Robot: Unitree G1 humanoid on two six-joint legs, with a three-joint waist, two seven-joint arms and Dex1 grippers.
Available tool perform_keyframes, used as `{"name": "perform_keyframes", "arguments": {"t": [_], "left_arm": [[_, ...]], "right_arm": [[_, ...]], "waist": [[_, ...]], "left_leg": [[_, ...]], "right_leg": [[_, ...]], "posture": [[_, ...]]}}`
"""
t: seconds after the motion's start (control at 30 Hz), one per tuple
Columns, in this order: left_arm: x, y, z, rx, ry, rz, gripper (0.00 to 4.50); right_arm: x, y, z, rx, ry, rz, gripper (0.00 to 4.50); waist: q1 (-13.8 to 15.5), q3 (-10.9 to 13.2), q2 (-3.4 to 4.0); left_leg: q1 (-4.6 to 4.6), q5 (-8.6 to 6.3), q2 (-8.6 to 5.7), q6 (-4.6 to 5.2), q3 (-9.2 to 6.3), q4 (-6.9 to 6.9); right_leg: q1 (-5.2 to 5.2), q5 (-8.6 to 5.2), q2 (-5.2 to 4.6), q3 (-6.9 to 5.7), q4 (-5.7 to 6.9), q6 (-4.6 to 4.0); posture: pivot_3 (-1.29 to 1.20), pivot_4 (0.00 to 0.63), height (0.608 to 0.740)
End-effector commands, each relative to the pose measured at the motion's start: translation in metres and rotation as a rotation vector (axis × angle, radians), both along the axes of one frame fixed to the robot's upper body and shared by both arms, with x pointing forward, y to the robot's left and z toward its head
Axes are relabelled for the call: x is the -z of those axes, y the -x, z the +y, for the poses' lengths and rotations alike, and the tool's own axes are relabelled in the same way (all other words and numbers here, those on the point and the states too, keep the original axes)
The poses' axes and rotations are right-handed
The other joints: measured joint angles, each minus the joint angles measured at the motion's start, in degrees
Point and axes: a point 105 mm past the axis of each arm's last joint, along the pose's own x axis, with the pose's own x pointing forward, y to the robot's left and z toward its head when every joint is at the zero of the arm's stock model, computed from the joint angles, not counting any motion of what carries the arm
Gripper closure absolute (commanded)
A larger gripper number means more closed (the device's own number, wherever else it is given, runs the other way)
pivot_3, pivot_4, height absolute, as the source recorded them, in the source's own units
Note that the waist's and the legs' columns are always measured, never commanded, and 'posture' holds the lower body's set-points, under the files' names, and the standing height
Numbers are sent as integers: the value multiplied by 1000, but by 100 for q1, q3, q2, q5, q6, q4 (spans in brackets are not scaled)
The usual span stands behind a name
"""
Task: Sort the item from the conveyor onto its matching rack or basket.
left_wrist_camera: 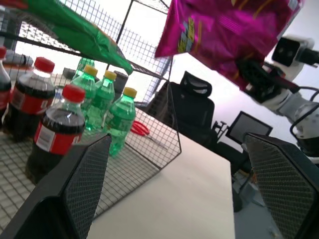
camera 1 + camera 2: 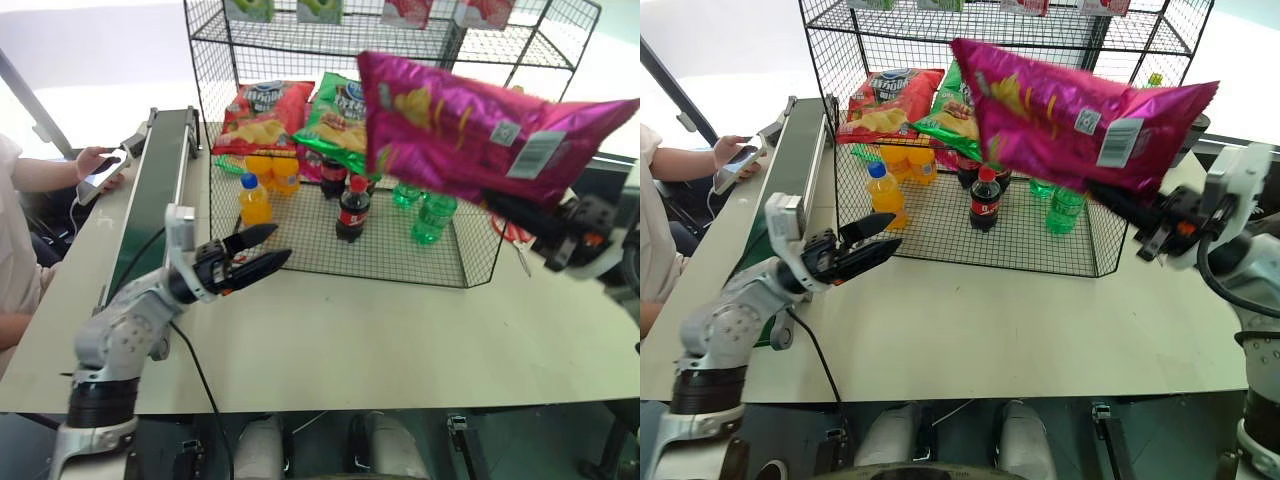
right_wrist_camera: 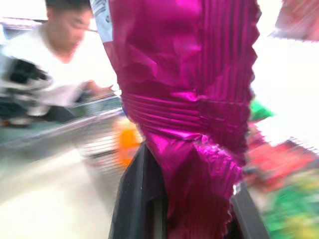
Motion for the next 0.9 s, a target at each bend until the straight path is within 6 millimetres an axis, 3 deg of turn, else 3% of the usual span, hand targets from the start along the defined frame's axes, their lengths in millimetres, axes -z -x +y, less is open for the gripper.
{"name": "perform_keyframes", "arguments": {"t": [0.03,0.2,0.43,0.7,0.9], "left_arm": [[-7,-5,-12,-16,-24,-86,0],[-17,-14,-21,-89,-22,-200,0],[-27,-12,-29,-131,15,-254,0],[-26,-2,-41,-136,27,-270,0],[-28,-5,-39,-164,12,-286,0]], "right_arm": [[-8,-12,-13,189,279,-198,4426],[-2,-40,-18,385,651,-401,4426],[-10,-69,-26,559,873,-574,4426],[-3,-110,-37,697,946,-528,4426],[-7,-124,-48,770,896,-467,4426]], "waist": [[-3,0,0],[-29,1,1],[-20,3,0],[-23,3,0],[-26,3,0]], "left_leg": [[2,1,-15,-1,0,0],[4,27,-17,-45,3,-4],[4,31,-15,-52,2,-3],[6,36,0,-59,3,-2],[4,37,3,-61,3,-2]], "right_leg": [[0,0,-1,0,2,0],[-3,-2,0,2,4,5],[-2,-3,-4,3,5,6],[1,-3,-3,2,5,6],[0,-3,0,2,3,6]], "posture": [[0,150,740],[0,150,740],[0,150,740],[0,150,740],[0,150,740]]}}
